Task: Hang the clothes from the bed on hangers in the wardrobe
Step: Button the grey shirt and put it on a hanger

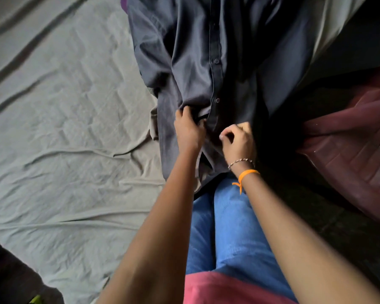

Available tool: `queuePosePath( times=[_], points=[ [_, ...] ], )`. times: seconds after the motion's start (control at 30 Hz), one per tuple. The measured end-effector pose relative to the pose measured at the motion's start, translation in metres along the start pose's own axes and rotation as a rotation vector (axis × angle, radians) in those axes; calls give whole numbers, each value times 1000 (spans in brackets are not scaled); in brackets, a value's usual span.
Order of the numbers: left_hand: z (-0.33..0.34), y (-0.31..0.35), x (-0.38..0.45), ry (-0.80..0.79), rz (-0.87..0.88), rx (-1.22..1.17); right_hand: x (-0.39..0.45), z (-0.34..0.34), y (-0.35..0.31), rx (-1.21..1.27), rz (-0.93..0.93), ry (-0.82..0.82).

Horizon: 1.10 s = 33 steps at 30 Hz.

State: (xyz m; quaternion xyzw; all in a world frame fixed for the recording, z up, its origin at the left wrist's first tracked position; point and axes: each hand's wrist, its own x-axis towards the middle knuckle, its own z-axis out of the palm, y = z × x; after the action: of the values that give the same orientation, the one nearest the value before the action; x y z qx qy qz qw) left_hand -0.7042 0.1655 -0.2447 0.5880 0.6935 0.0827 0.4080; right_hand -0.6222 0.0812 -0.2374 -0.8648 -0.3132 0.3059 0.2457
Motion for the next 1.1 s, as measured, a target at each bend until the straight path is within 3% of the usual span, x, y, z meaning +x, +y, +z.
queuePosePath(
  times=[0.07, 0.13, 0.23, 0.3, 0.4, 0.5, 0.6, 0.73, 0.83, 0.97, 1.1],
  points=[
    [-3, 6, 12, 10, -22, -39, 18, -11, 0, 184, 37, 18],
    [-7, 13, 14, -1, -77, -155, 26, -19, -2, 264, 67, -67],
    [-11, 20, 6, -39, -147, -324, 18, -7, -12, -2, 64, -210],
    [-12, 20, -3, -50, -190, -457, 13, 6, -18, -79, 76, -175],
    [-16, 19, -11, -116, -384, -757, 18, 6, -27, 263, 217, -37],
    [-21, 20, -16, -56, -485, -843, 21, -10, -29, 652, 386, 25],
    [-26, 28, -27, 22, -331, -644, 18, -20, -31, 584, 286, -25],
    [-38, 28, -48, 108, 2, -346, -3, 1, -37, 75, 25, -204],
    [-46, 15, -62, 126, 174, -182, -2, 9, -43, 56, 71, -79],
    [-54, -10, -70, 120, 126, -158, 13, -7, -28, 189, 227, -54],
    [-55, -10, -76, -10, 19, -334, 4, -28, -13, 316, 155, 49]
  ],
)
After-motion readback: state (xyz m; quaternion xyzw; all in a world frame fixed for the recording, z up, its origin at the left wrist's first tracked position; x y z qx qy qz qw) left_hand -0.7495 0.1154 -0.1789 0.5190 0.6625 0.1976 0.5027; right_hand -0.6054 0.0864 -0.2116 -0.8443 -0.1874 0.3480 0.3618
